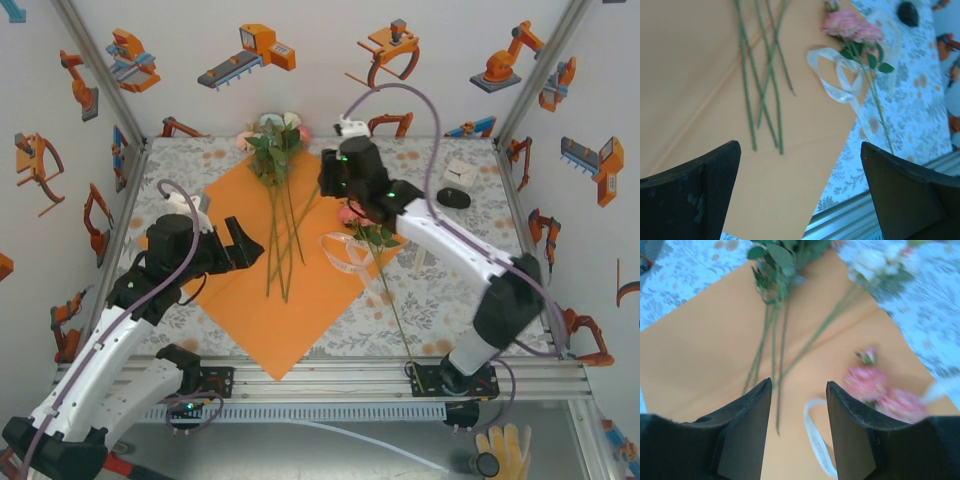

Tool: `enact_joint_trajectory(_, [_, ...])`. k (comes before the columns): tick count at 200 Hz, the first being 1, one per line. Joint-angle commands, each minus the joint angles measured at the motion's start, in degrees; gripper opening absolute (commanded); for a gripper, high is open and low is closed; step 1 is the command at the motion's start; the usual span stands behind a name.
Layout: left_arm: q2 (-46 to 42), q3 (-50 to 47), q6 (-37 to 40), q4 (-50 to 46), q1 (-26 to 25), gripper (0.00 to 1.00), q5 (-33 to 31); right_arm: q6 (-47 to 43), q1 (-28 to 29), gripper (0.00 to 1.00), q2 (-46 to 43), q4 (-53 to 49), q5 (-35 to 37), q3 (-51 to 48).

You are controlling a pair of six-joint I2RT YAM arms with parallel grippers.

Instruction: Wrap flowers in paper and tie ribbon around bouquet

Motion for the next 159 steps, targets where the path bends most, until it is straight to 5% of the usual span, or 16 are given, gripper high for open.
enact_joint_trajectory(1, [1.23, 0.28, 3.94, 4.21, -1.69, 0.97, 10.4, 1.23, -2.79, 0.46, -5.09, -17.24, -3.38, -9.42])
enact_joint_trajectory(40, [1.65, -0.19, 4.39, 4.05, -4.1, 0.97, 8.47, 7.83, -3.01, 0.43, -13.03, -24.5, -11.27, -25.15])
enact_joint_trajectory(82, [2.31, -0.08, 4.09, 4.13, -4.14, 0.97, 6.76, 11.13, -3.0, 0.4, -11.29, -18.06, -7.84, -38.48])
enact_joint_trajectory(159, [2.56, -0.37, 3.66, 3.96, -4.22, 0.97, 5.42, 10.96, -2.97, 0.04, -14.57, -16.61, -5.2, -40.53])
